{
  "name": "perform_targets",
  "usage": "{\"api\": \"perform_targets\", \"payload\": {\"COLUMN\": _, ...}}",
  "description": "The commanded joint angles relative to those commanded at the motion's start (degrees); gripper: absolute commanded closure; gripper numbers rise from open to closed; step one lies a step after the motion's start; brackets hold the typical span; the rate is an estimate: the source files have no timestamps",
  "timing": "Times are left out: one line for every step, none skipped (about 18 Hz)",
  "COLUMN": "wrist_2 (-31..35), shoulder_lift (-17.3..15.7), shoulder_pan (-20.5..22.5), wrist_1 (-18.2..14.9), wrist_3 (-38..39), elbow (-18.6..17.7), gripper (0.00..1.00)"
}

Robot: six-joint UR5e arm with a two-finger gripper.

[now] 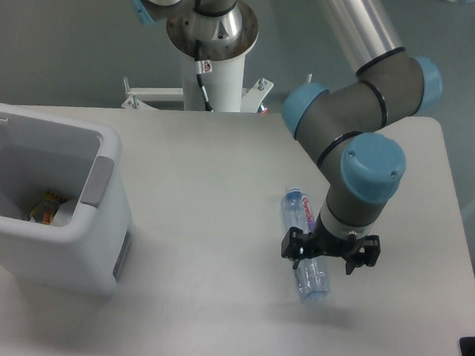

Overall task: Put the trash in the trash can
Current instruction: 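Rotate the gripper, lower it and close on the bottle's end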

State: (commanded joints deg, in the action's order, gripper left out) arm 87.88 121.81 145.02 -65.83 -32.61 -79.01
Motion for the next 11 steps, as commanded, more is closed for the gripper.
{"api": "perform_targets", "payload": {"wrist_2": 0.7, "shoulder_lift": 0.3, "shoulder_pan": -0.5, "wrist_1": 0.0, "wrist_3": 0.0, "elbow": 0.0, "gripper": 0.0}}
{"api": "perform_targets", "payload": {"wrist_2": 1.1, "shoulder_lift": 0.8, "shoulder_pan": -1.0, "wrist_1": 0.2, "wrist_3": 0.0, "elbow": 0.1, "gripper": 0.0}}
{"api": "perform_targets", "payload": {"wrist_2": 1.5, "shoulder_lift": 1.1, "shoulder_pan": -1.0, "wrist_1": 0.3, "wrist_3": 0.0, "elbow": 0.0, "gripper": 0.0}}
{"api": "perform_targets", "payload": {"wrist_2": 1.7, "shoulder_lift": 1.5, "shoulder_pan": -1.1, "wrist_1": 0.5, "wrist_3": -0.1, "elbow": 0.1, "gripper": 0.0}}
{"api": "perform_targets", "payload": {"wrist_2": 2.0, "shoulder_lift": 1.7, "shoulder_pan": -1.1, "wrist_1": 0.5, "wrist_3": -0.1, "elbow": 0.1, "gripper": 0.0}}
{"api": "perform_targets", "payload": {"wrist_2": 2.6, "shoulder_lift": 1.7, "shoulder_pan": -1.1, "wrist_1": 0.5, "wrist_3": -0.3, "elbow": 0.1, "gripper": 0.0}}
{"api": "perform_targets", "payload": {"wrist_2": 2.7, "shoulder_lift": 1.7, "shoulder_pan": -1.1, "wrist_1": 0.5, "wrist_3": -0.4, "elbow": 0.0, "gripper": 0.0}}
{"api": "perform_targets", "payload": {"wrist_2": 2.8, "shoulder_lift": 1.9, "shoulder_pan": -1.1, "wrist_1": 0.5, "wrist_3": -0.4, "elbow": 0.0, "gripper": 0.0}}
{"api": "perform_targets", "payload": {"wrist_2": 3.3, "shoulder_lift": 2.2, "shoulder_pan": -1.1, "wrist_1": 0.5, "wrist_3": -0.3, "elbow": 0.0, "gripper": 0.0}}
{"api": "perform_targets", "payload": {"wrist_2": 4.4, "shoulder_lift": 2.5, "shoulder_pan": -1.1, "wrist_1": 0.5, "wrist_3": -0.2, "elbow": 0.0, "gripper": 0.0}}
{"api": "perform_targets", "payload": {"wrist_2": 5.7, "shoulder_lift": 2.8, "shoulder_pan": -1.6, "wrist_1": 0.5, "wrist_3": -0.1, "elbow": 0.0, "gripper": 0.0}}
